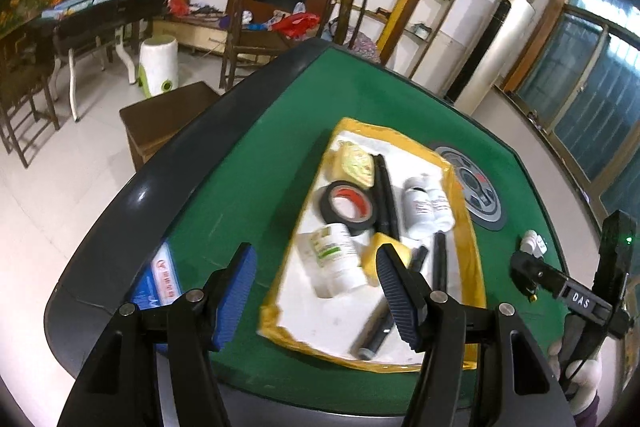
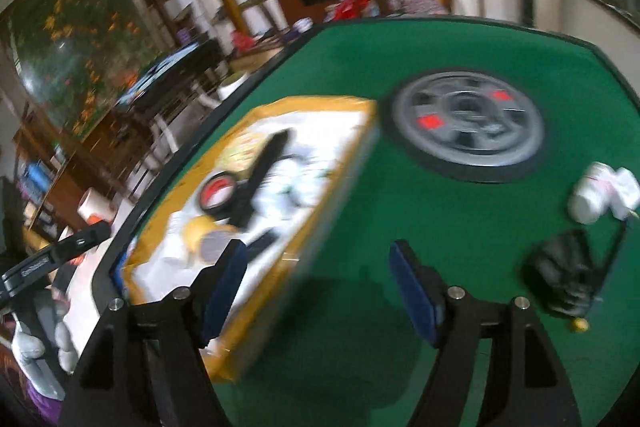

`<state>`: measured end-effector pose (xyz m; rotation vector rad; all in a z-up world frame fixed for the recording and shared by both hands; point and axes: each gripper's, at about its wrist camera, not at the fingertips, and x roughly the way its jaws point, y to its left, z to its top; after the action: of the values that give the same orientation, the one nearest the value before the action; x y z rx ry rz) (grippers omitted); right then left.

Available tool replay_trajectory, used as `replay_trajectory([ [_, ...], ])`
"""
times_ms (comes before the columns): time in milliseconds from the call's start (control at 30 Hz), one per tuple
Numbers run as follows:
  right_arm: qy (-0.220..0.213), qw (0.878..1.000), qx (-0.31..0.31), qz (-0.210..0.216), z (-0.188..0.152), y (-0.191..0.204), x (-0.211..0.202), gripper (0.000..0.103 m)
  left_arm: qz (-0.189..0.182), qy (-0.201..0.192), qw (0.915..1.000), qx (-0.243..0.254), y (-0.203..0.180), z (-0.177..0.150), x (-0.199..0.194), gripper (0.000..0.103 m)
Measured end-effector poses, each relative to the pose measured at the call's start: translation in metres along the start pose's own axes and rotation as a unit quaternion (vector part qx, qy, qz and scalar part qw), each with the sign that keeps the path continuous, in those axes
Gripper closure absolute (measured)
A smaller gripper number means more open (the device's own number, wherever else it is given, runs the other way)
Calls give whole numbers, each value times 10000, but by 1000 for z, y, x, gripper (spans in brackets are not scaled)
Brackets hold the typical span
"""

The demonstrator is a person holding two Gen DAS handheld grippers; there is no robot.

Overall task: Organize rigid objects
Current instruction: 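Withdraw both grippers from the tray toward the remaining loose items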

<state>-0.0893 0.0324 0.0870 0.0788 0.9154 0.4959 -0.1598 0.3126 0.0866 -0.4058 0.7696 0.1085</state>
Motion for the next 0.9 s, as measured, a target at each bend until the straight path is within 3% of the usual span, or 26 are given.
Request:
replay_trajectory([
  [233, -428, 9946, 846, -420, -12, -93, -44, 29, -136, 54, 9991, 386, -44, -6, 3, 38],
  [500, -672, 9815, 1602, -810, -34, -166, -73, 29, -364, 360, 9931, 1055, -114, -24, 18, 38],
  [667, -791, 9743, 1902, -916, -42, -189, -80, 29, -368, 553, 9822, 1759, -164, -45, 31, 38],
  [900, -922, 9665, 2125, -1106, -44, -213, -84, 29, -245, 939, 9587, 2675, -225, -83, 56, 38],
])
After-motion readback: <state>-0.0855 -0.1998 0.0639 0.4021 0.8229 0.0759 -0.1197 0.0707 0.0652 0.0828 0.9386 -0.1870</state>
